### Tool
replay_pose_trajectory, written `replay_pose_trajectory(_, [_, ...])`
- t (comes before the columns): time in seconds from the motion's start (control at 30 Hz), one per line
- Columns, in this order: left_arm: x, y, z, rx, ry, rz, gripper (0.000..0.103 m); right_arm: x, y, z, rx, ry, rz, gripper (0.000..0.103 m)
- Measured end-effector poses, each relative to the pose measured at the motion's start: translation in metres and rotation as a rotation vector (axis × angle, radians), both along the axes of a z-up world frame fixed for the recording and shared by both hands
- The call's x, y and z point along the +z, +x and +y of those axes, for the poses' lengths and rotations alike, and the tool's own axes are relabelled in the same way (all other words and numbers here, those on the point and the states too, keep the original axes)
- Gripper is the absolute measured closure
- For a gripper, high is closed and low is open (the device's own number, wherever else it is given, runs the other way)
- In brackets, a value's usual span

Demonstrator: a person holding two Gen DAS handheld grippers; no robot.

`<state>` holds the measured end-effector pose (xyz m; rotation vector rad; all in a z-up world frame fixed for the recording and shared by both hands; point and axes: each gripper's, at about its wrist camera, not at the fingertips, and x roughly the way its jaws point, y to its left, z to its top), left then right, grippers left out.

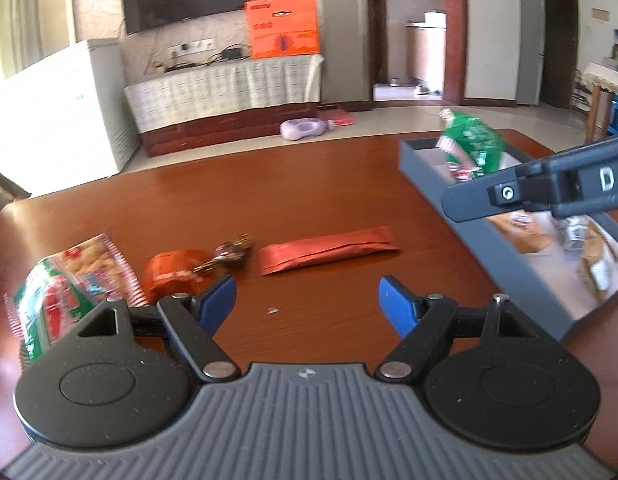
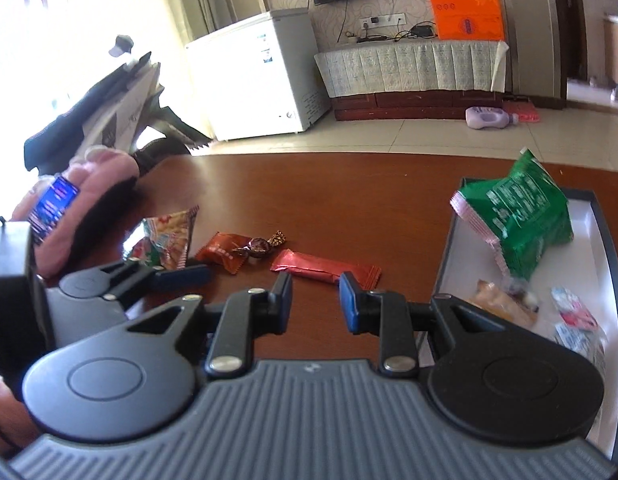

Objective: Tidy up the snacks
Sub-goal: 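Move both grippers back toward the remaining snacks on the table, then grasp the red bar wrapper with the right gripper while the left grasps the wrapped chocolate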

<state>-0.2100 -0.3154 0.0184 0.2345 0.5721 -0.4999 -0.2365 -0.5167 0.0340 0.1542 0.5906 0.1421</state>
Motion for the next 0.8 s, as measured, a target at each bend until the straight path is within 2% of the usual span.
replay_pose_trajectory(0.07, [-0.001, 0.004, 0.004, 0.017, -0.003, 0.005, 0.021, -0.003, 0.009, 0.013, 0.021, -0.081, 0.008, 0.065])
replay_pose_trajectory(0.2, [-0.003, 0.012, 0.018, 0.046, -0.011, 0.020, 0.021, -0.015, 0.031, 0.039, 0.081, -0.248, 0.046, 0.059])
replay_pose_trajectory(0.27, [-0.005, 0.015, 0.020, 0.055, 0.014, 0.022, 0.021, -0.019, 0.041, 0.047, 0.108, -0.295, 0.050, 0.054])
replay_pose_trajectory(0.43, [-0.004, 0.017, 0.024, 0.054, 0.024, 0.015, 0.020, -0.030, 0.067, 0.053, 0.157, -0.424, 0.079, 0.053])
replay_pose_trajectory(0.53, [-0.002, 0.019, 0.030, 0.056, 0.006, 0.020, 0.020, -0.041, 0.078, 0.059, 0.200, -0.526, 0.106, 0.053])
replay_pose_trajectory(0.7, [0.001, 0.020, 0.029, 0.061, -0.009, 0.032, 0.020, -0.049, 0.100, 0.062, 0.231, -0.520, 0.135, 0.052])
replay_pose_trajectory(0.8, [0.004, 0.020, 0.028, 0.070, 0.007, 0.013, 0.020, -0.047, 0.110, 0.058, 0.244, -0.466, 0.145, 0.045])
